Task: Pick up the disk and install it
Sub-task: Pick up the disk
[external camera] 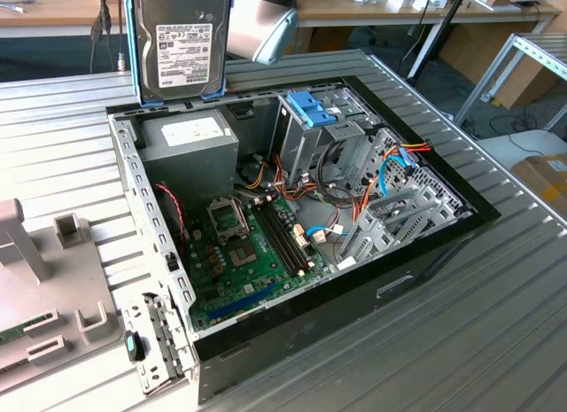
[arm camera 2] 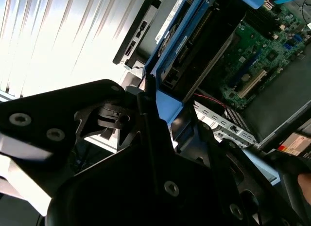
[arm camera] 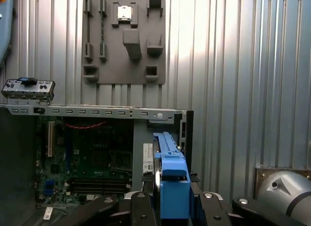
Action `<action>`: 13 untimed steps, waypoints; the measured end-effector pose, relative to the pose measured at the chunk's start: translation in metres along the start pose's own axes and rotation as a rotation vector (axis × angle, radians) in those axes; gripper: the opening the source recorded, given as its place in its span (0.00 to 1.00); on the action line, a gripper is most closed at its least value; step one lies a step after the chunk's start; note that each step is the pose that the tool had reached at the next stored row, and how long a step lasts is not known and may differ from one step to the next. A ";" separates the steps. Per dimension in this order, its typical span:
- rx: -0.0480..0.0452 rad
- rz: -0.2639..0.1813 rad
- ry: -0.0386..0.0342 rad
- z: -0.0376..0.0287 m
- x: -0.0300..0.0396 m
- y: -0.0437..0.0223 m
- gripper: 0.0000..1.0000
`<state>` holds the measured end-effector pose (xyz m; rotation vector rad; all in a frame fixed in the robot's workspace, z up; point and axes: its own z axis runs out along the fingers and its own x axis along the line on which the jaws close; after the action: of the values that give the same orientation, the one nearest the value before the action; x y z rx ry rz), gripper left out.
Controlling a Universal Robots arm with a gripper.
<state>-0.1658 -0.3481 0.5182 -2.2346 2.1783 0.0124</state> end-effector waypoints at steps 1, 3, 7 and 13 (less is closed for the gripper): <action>-0.0001 0.000 0.0001 0.0000 0.0000 -0.0001 0.37; -0.0001 0.000 0.0001 0.0000 0.0000 -0.0002 0.37; 0.0000 0.000 0.0000 0.0000 0.0000 -0.0023 0.37; -0.0001 0.000 0.0001 0.0001 0.0003 -0.0176 0.37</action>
<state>-0.1482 -0.3480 0.5182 -2.2347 2.1782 0.0124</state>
